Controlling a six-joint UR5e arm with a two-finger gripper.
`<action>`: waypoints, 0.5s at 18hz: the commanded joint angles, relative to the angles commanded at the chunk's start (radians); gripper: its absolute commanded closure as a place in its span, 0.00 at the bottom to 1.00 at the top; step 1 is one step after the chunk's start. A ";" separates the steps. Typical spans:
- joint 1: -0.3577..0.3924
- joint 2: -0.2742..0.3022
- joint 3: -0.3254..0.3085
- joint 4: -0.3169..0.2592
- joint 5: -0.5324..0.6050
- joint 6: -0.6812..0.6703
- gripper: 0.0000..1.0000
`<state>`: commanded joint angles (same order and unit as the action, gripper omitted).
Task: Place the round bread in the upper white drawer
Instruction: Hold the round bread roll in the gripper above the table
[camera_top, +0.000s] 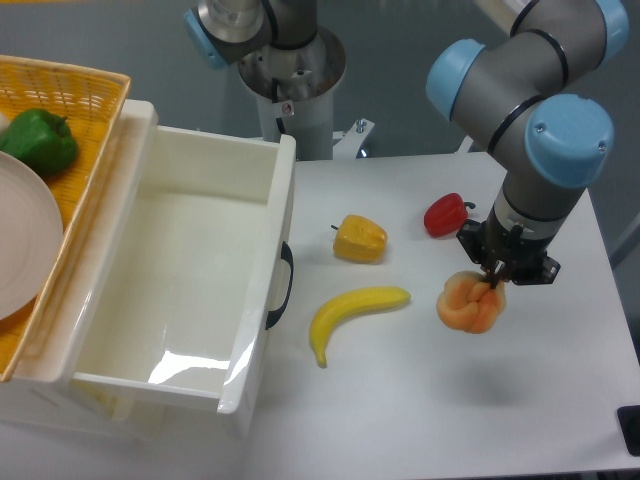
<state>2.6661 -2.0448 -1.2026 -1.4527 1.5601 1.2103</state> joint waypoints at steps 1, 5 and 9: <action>0.002 0.000 0.001 0.000 -0.002 0.000 1.00; -0.003 0.014 0.002 0.000 -0.008 0.000 1.00; -0.011 0.075 -0.011 -0.009 -0.081 -0.020 1.00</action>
<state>2.6553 -1.9698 -1.2133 -1.4618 1.4790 1.1904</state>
